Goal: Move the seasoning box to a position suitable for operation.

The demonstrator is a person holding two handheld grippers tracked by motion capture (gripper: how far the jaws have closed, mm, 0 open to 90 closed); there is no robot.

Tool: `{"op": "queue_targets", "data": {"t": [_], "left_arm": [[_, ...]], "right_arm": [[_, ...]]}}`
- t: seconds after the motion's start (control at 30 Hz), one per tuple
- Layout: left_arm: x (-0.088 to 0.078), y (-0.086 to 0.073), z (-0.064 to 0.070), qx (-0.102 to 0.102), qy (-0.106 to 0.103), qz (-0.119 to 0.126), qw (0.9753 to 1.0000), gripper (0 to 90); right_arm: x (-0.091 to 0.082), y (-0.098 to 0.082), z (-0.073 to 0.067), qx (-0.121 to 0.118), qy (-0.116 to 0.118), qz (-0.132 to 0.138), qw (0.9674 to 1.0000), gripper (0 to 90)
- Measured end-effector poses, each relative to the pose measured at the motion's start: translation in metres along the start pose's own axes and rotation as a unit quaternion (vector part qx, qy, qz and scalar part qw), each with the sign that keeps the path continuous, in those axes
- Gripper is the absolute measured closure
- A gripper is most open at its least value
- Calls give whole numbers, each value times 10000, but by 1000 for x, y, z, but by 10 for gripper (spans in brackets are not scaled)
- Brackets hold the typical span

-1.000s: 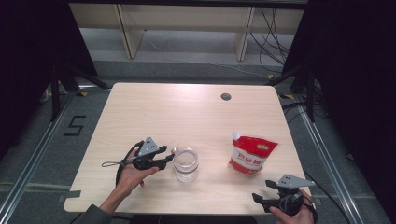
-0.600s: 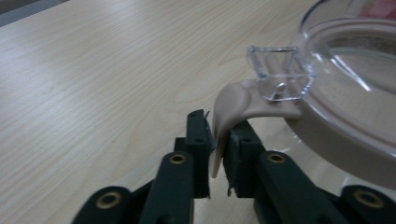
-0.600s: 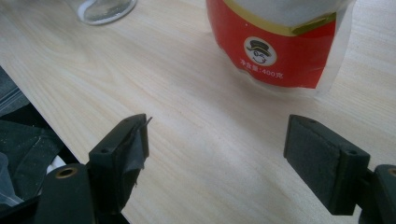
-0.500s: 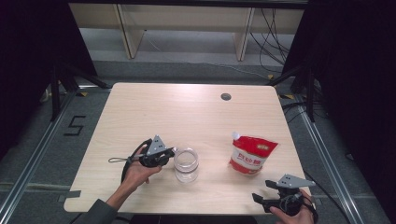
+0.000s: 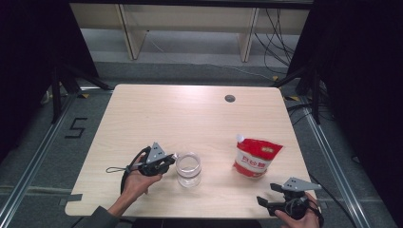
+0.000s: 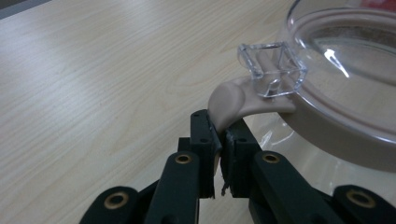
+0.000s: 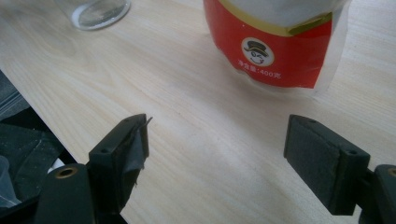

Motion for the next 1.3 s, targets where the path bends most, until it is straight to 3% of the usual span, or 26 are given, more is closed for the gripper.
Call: {"op": "queue_targets", "data": {"t": [0.07, 0.1, 0.13, 0.17, 0.27, 0.3, 0.33, 0.4, 0.57, 0.6, 0.67, 0.7, 0.73, 0.77, 0.8, 0.83, 0.87, 0.9, 0.93, 1.07, 1.1, 1.17, 1.2, 1.27, 1.3], "left_arm": [[-4, -2, 1, -13, 0, -53, 10000, 826], [-5, -3, 4, -68, 17, -18, 10000, 823], [-8, -4, 3, 46, 28, -62, 10000, 820], [-8, -5, 6, -82, 13, -27, 10000, 816], [-14, -8, 9, -48, -25, -98, 9999, 801], [-14, -9, 11, -137, -23, -51, 9999, 799], [-16, -9, 11, -62, -104, -51, 9999, 794], [-18, -10, 15, -180, -141, -91, 9997, 785], [-24, -13, 21, -131, -192, -134, 9996, 769], [-26, -14, 20, 114, -217, -183, 9995, 766], [-25, -15, 24, -76, -264, -114, 9996, 764], [-26, -15, 23, 26, -297, -160, 9994, 762], [-25, -14, 25, -56, -375, -84, 9992, 758], [-27, -15, 25, 57, -416, -138, 9990, 754], [-27, -16, 28, -39, -411, -90, 9991, 751], [-27, -16, 28, 38, -403, -49, 9992, 750], [-26, -16, 28, 91, -509, 7, 9987, 748], [-26, -17, 30, -18, -539, -3, 9985, 744], [-27, -17, 30, 48, -549, -34, 9985, 741], [-27, -17, 35, 82, -620, -53, 9980, 740], [-27, -17, 36, 119, -639, -30, 9979, 740], [-26, -16, 38, 102, -756, -17, 9971, 734], [-26, -16, 39, 94, -731, -49, 9973, 733], [-26, -16, 40, 170, -722, -116, 9972, 732], [-25, -16, 42, 83, -744, -50, 9972, 732]], "right_arm": [[0, 0, -1, 68, 19, -26, 10000, 231], [1, 1, 0, -19, 18, 23, 10000, 230], [1, 0, 0, -26, -1, 30, 10000, 230], [1, 0, -1, 15, 34, 6, 10000, 230], [1, 0, -1, -3, 28, 11, 10000, 230], [1, 0, 0, -24, 5, 25, 10000, 230], [1, 0, -1, -26, 21, 23, 10000, 230], [1, 0, -1, -14, 20, 22, 10000, 230], [2, 1, 1, -170, -40, 47, 9998, 230], [1, 1, 0, -158, -39, 17, 9999, 230], [2, 1, 1, -188, -36, 37, 9998, 230], [2, 1, 1, -186, -34, 36, 9998, 230], [1, 1, 1, -177, -35, 31, 9998, 230], [2, 1, 0, -134, 37, 27, 9999, 229], [2, 1, -1, -93, 73, -2, 9999, 229], [2, 0, -3, 42, 53, -45, 10000, 228], [2, 1, -3, -18, 46, 9, 10000, 229], [2, 1, -1, -127, 34, 26, 9999, 229], [2, 1, 0, -183, 22, 10, 9998, 229], [3, 1, -4, -21, 71, -18, 10000, 233], [3, 1, -1, -190, -3, 34, 9998, 234], [3, 2, -2, -181, 83, -5, 9998, 234], [3, 0, -6, 43, 109, -62, 9999, 234], [3, 1, -5, -69, 102, -20, 9999, 234], [3, 1, -4, -90, 109, -42, 9999, 234]]}}
Point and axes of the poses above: each handheld gripper's, and its own axes: x roughly forward along the jaws, y roughly out of its top, z roughly to its right, the point moved 4 cm from there along x, roughly forward along the jaws, and after that the axes turned 2 degrees about y, right-handed, at the moved point
